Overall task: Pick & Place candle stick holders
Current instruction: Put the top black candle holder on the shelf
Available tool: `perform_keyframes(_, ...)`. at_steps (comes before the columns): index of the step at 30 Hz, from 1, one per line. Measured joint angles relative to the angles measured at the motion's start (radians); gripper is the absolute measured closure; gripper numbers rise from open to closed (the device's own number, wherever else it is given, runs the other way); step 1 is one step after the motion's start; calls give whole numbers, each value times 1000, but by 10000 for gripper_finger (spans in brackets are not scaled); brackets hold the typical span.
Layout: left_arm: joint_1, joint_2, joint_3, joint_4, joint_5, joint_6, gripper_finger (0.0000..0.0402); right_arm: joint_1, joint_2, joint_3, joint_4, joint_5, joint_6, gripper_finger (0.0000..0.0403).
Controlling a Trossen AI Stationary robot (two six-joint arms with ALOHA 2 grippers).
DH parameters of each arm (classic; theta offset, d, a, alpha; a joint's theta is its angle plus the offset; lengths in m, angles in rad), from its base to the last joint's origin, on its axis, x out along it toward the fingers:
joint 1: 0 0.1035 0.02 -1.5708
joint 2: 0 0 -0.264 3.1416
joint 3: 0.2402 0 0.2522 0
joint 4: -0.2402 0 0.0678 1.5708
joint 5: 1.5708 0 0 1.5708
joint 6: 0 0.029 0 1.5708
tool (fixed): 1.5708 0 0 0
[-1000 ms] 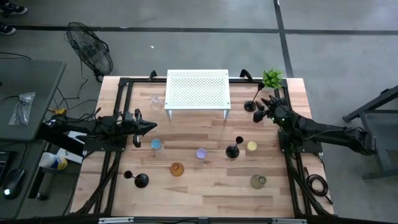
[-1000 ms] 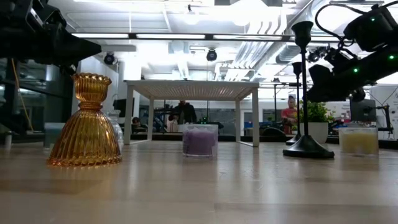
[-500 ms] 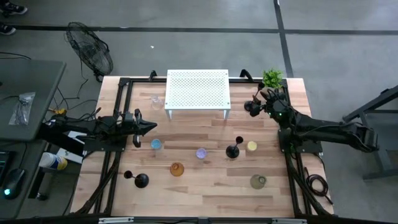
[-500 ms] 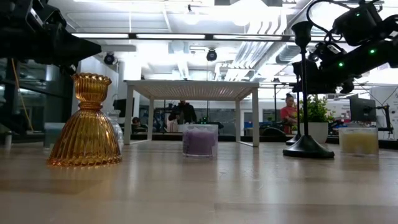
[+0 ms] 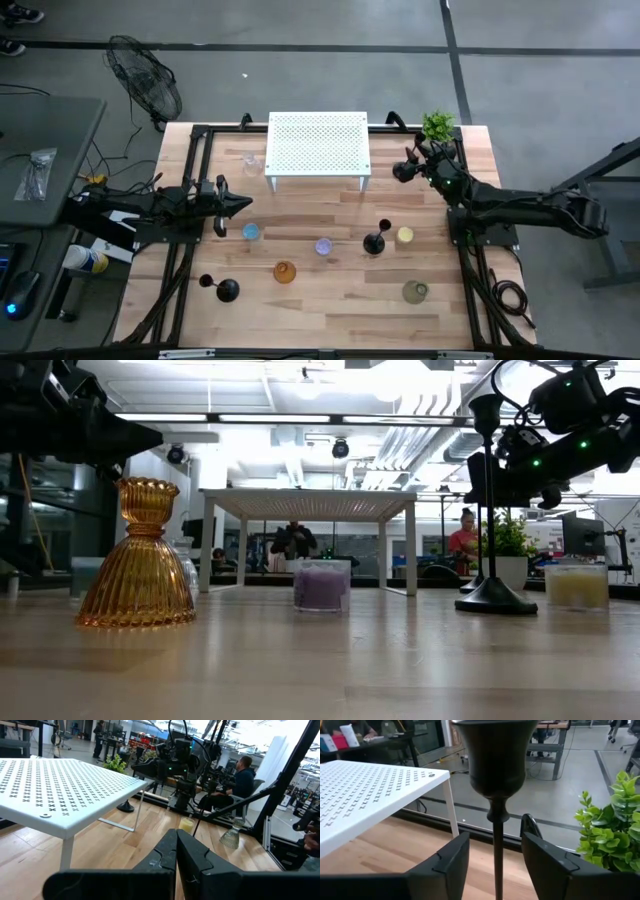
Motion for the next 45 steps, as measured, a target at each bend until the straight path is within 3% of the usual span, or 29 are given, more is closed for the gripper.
perform_keyframes(10, 0, 0, 0, 0, 0, 0, 401, 0, 3, 0, 8, 0, 0, 302)
perform_keyframes(19, 0, 0, 0, 0, 0, 0, 401, 0, 2, 0, 8, 0, 0, 336)
perform_keyframes(32, 0, 0, 0, 0, 0, 0, 401, 0, 2, 0, 8, 0, -3, 365)
perform_keyframes(45, 0, 0, 0, 0, 0, 0, 401, 0, 2, 6, 17, 0, -26, 367)
